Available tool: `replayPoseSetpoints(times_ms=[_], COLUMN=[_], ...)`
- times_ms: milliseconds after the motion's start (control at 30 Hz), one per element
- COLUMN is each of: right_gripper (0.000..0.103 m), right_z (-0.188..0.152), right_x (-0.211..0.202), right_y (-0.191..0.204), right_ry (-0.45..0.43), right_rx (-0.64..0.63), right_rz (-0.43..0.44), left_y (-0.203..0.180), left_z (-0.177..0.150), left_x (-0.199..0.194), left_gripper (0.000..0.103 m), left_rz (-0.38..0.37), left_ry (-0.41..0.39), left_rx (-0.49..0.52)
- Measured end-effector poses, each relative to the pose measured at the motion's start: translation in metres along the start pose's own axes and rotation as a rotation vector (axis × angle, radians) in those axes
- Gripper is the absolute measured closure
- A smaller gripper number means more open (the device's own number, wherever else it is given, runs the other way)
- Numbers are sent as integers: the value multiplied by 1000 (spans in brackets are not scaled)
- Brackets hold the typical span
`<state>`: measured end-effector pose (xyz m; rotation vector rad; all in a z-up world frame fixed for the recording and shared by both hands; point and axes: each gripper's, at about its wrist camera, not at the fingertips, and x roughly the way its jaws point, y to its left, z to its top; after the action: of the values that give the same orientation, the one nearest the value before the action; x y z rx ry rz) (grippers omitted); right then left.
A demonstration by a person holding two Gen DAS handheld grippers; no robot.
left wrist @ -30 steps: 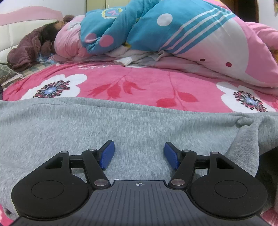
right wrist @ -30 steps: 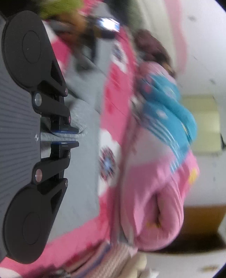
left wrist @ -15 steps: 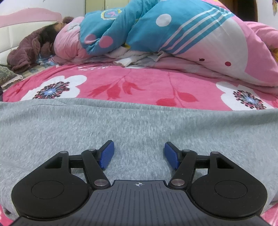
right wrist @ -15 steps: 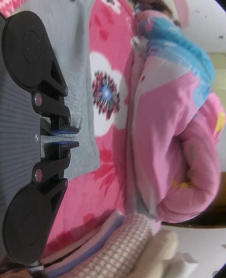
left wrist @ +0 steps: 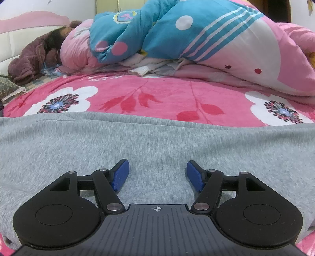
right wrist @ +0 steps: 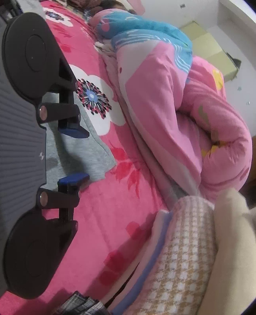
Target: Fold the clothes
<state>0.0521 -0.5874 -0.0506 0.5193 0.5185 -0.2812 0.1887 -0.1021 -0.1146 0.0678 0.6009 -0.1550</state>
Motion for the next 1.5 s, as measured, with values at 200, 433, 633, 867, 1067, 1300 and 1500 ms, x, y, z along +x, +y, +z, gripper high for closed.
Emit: replayPoseSetpoints(times_ms=[200,433,633,867,1067,1300,1500], right_gripper=[61,62,61,62,64,65,100], right_z=[13,18,24,-10,-53,-85,-104], right_x=[19,77,75,56,87,124,111], right_y=[0,17,57,160,228,255,262], right_ry=[-34,60,-71,47,230,353,297], right_rx=[66,-148,-338,-732,-1004,-1146,-1177], right_rz=[-56,-189,-282,171,332,273,217], left_y=[0,0,1,1,2,3,3], left_z=[-1,-1,-2,-2,-2,-3,-3], left_x=[0,0,-1,0,0,-1,-1], left_gripper=[37,37,37,37,37,37,37], left_rz=[-3,-3,-4,-6,-13,-17,-18], left_ry=[-3,-8,-10,-14,-16,-21,-22], left_rx=[-3,-3,-6,-7,-14,-17,-18])
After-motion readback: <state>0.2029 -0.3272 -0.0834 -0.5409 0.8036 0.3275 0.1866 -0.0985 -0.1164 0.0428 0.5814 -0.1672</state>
